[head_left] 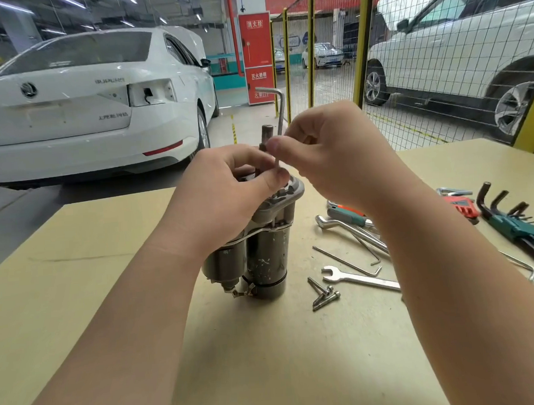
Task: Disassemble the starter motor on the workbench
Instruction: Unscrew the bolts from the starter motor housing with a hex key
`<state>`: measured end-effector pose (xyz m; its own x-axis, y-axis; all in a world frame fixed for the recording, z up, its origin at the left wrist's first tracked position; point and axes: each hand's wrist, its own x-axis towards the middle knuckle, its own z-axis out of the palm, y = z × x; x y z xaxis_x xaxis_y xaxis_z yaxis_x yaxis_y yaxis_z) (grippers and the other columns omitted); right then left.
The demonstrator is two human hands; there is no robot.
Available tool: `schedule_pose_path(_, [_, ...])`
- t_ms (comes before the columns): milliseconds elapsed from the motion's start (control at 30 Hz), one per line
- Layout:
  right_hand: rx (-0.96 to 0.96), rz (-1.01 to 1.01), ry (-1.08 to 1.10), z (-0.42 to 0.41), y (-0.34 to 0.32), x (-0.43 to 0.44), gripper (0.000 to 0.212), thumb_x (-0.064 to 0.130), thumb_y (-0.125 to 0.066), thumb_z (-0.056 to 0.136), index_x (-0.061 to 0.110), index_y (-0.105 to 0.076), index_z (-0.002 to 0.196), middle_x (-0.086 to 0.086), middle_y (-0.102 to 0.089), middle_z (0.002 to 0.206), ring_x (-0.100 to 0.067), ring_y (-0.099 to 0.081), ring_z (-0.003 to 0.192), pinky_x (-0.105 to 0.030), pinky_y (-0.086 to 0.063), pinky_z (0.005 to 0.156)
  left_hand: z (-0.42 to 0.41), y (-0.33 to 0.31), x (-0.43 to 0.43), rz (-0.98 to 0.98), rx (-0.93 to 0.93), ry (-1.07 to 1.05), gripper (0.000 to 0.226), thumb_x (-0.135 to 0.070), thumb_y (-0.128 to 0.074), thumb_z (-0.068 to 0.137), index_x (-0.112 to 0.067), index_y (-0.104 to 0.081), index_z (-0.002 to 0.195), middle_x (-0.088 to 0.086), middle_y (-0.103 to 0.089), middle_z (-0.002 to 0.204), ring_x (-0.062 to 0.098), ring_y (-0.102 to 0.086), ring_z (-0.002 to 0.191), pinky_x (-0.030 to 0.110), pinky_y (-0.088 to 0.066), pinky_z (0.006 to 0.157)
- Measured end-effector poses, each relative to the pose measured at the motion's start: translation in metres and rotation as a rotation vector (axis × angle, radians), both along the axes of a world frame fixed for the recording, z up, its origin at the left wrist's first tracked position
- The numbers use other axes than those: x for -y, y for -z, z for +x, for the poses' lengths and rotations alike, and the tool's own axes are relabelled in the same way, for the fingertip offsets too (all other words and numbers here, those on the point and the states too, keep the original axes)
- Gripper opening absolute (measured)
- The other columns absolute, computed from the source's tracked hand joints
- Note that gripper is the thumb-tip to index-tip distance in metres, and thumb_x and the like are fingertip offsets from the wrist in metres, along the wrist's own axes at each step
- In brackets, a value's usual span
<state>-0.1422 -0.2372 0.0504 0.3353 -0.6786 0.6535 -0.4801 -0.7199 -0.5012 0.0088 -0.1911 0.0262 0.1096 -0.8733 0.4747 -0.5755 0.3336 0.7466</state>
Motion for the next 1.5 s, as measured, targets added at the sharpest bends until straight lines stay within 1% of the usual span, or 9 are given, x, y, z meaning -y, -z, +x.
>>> schedule_pose_path(133, [0.006,0.023,0.001,0.002,0.002,0.000,0.033,0.036,-0.063,0.086,0.017,-0.060,0.060,0.009,-0.048,0.048,0.001,-0.043,0.042,-0.011,-0.029,0.040,0.000,-0.002,-0.002,-0.015,-0.003,0.040,0.013,-0.024,-0.072,0.086,-0.036,-0.075,0.087,-0.015,-0.073,0.080,0.000,-0.068,0.071,0.006,-0.045,0.052])
schedule_pose_path(300, [-0.054,0.027,-0.014,0.001,0.002,0.002,0.025,0.034,-0.062,0.089,0.022,-0.063,0.067,0.013,-0.051,0.053,0.005,-0.046,0.045,-0.009,-0.031,0.042,0.001,0.001,0.001,-0.011,0.007,0.010,0.007,-0.033,-0.075,0.081,-0.039,-0.070,0.080,-0.011,-0.073,0.081,0.002,-0.068,0.071,0.009,-0.045,0.054])
schedule_pose_path(467, [-0.104,0.032,-0.125,-0.001,-0.002,-0.004,0.017,0.023,-0.055,0.092,0.019,-0.072,0.091,0.011,-0.068,0.080,0.000,-0.061,0.073,-0.017,-0.048,0.066,0.001,-0.004,-0.002,-0.021,0.086,0.134,0.014,-0.023,-0.064,0.092,-0.026,-0.077,0.094,-0.019,-0.071,0.093,0.002,-0.065,0.081,0.005,-0.045,0.062])
schedule_pose_path(633, [-0.070,-0.016,0.009,0.002,0.001,-0.001,0.025,0.038,-0.064,0.086,0.023,-0.063,0.066,0.012,-0.055,0.059,0.002,-0.048,0.050,-0.009,-0.035,0.045,0.000,0.001,0.002,-0.053,0.045,0.052,0.006,-0.028,-0.075,0.082,-0.032,-0.076,0.077,-0.020,-0.071,0.082,-0.001,-0.066,0.074,0.005,-0.043,0.056])
schedule_pose_path(800, [-0.084,0.089,-0.145,-0.002,-0.004,-0.006,0.019,0.017,-0.053,0.093,0.023,-0.071,0.092,0.014,-0.068,0.084,0.000,-0.063,0.078,-0.019,-0.052,0.070,0.003,-0.002,0.000,-0.036,0.121,0.136,0.012,-0.026,-0.068,0.088,-0.034,-0.077,0.092,-0.021,-0.070,0.099,0.003,-0.065,0.090,0.008,-0.047,0.072])
schedule_pose_path(967, [-0.151,0.025,0.025,0.001,-0.003,-0.005,0.032,0.039,-0.058,0.089,0.016,-0.063,0.067,0.004,-0.061,0.062,-0.008,-0.054,0.055,-0.020,-0.040,0.047,-0.001,0.004,0.003,-0.083,0.070,-0.045,0.015,-0.036,-0.081,0.073,-0.030,-0.069,0.065,-0.023,-0.067,0.073,-0.003,-0.061,0.064,0.006,-0.040,0.054])
schedule_pose_path(1133, [-0.178,0.055,-0.041,-0.005,-0.008,-0.008,0.018,0.022,-0.054,0.092,0.020,-0.069,0.081,0.009,-0.064,0.071,-0.008,-0.061,0.067,-0.029,-0.051,0.061,0.002,0.001,0.002,-0.014,0.035,0.074,0.010,-0.042,-0.071,0.077,-0.040,-0.076,0.085,-0.021,-0.071,0.099,0.004,-0.068,0.089,0.035,-0.055,0.084])
schedule_pose_path(1267, [-0.147,0.066,-0.064,-0.002,-0.007,-0.009,0.019,0.018,-0.053,0.086,0.025,-0.071,0.086,0.008,-0.067,0.079,-0.009,-0.061,0.072,-0.033,-0.054,0.069,0.001,-0.001,0.000,-0.057,0.109,0.100,0.015,-0.028,-0.067,0.088,-0.040,-0.075,0.084,-0.028,-0.068,0.101,0.001,-0.065,0.086,0.016,-0.051,0.074])
schedule_pose_path(1500, [-0.065,0.021,-0.104,-0.002,-0.004,-0.006,0.013,0.021,-0.056,0.092,0.022,-0.069,0.090,0.010,-0.069,0.082,-0.008,-0.064,0.078,-0.035,-0.054,0.075,-0.002,0.000,0.000,-0.044,0.050,0.011,0.013,-0.044,-0.077,0.074,-0.032,-0.076,0.076,-0.019,-0.071,0.096,0.007,-0.067,0.088,0.039,-0.055,0.081])
